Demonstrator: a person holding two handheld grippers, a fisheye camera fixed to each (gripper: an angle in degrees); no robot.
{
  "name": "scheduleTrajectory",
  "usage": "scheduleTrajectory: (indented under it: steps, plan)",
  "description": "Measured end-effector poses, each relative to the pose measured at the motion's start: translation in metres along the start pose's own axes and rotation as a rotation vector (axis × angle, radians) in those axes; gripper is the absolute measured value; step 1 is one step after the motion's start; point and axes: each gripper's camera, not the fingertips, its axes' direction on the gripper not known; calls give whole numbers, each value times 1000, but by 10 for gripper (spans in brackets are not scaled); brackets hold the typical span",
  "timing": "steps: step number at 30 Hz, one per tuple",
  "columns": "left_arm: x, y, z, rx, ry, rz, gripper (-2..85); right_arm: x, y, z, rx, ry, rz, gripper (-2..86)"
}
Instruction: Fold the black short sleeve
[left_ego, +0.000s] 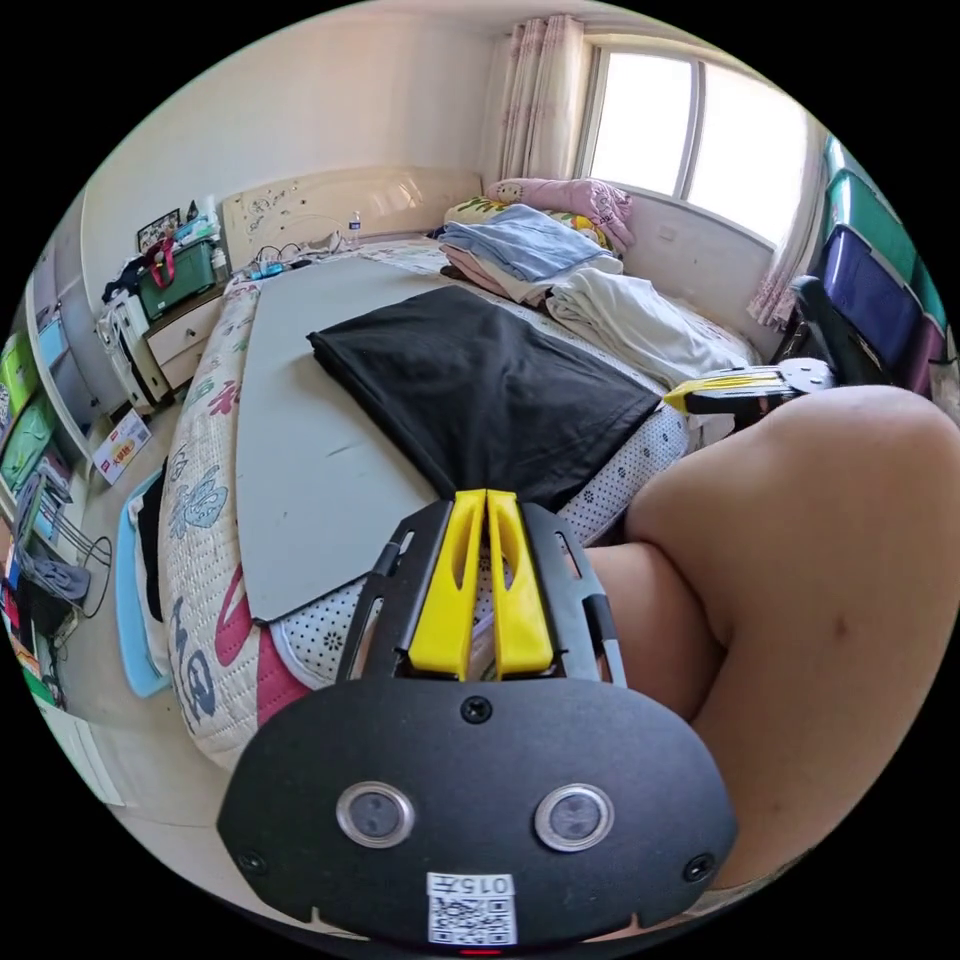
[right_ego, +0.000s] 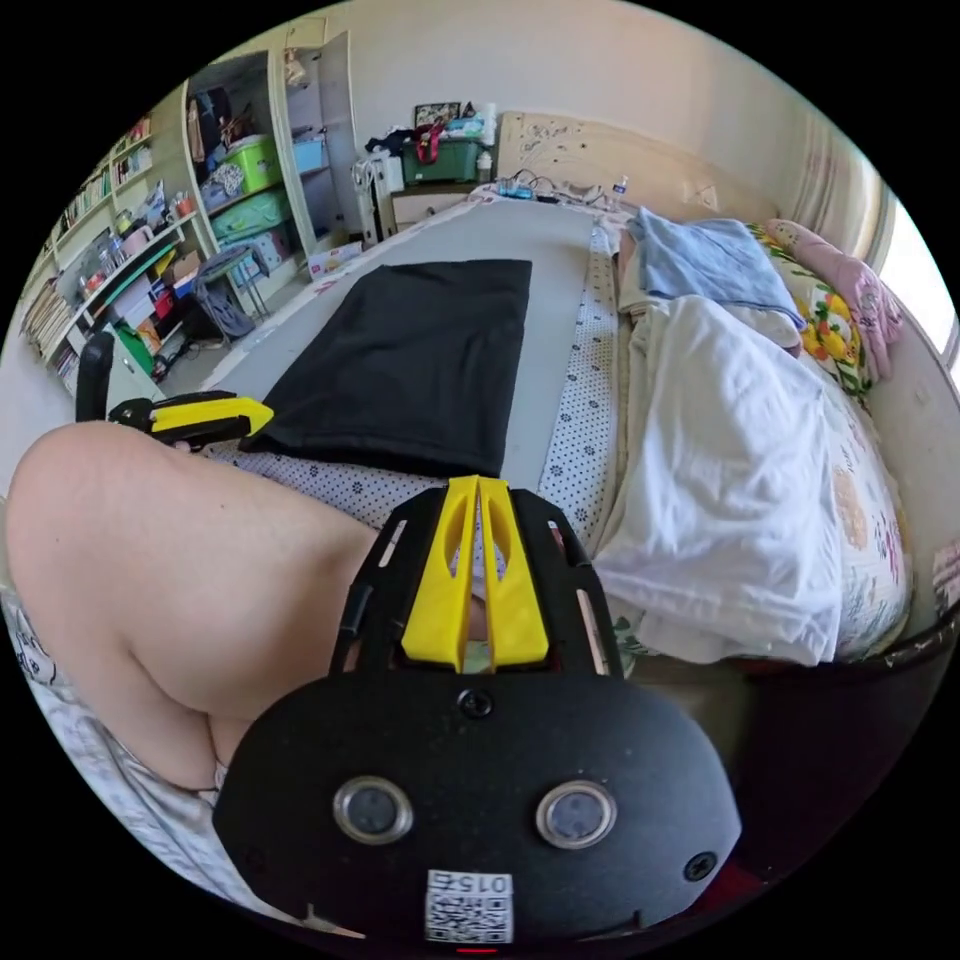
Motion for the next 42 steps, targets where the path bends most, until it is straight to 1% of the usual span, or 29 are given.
scheduleTrajectory:
  steps: [2,3,5,9,11,12,15,17,18,20,22,23,26,29,35,38,42]
  plan:
    - [10,-1,-6,-22,-30,11,-2,17,48,-62,90,-6,55,-9]
    - [12,-2,-7,-27,-33,11,-3,22,60,-77,110,-6,70,-10]
    - [17,-2,-13,-45,-48,12,-3,41,107,-137,174,4,124,-10]
    - [21,-3,-21,-63,-59,12,-1,58,171,-220,258,56,178,-10]
    - [20,-2,-26,-68,-55,0,3,63,206,-271,332,80,208,-9]
    - [19,-2,-28,-71,-57,-8,4,63,213,-284,351,82,208,-9]
    - [13,1,-36,-96,-10,-35,15,64,240,-344,443,111,207,-7]
    - [7,6,-47,-121,68,-26,27,62,254,-390,534,125,195,2]
    - [5,8,-52,-113,94,-30,31,62,256,-401,557,121,189,5]
    - [-13,17,-86,-17,227,-83,48,59,260,-439,634,75,137,33]
    - [-27,26,-122,79,276,-113,53,54,260,-463,679,36,86,40]
    - [-34,31,-150,142,265,-119,55,49,259,-475,713,20,55,41]
    - [-44,42,-218,227,178,-97,59,35,257,-494,792,-13,-10,43]
    - [-56,56,-277,265,142,-82,67,27,249,-494,829,-53,-38,41]
    - [-80,106,-368,325,48,-115,71,14,216,-457,800,-130,-68,43]
    - [-96,139,-388,369,13,-160,72,0,195,-431,778,-156,-75,44]
    - [-122,171,-385,401,18,-249,74,-16,172,-400,747,-192,-79,51]
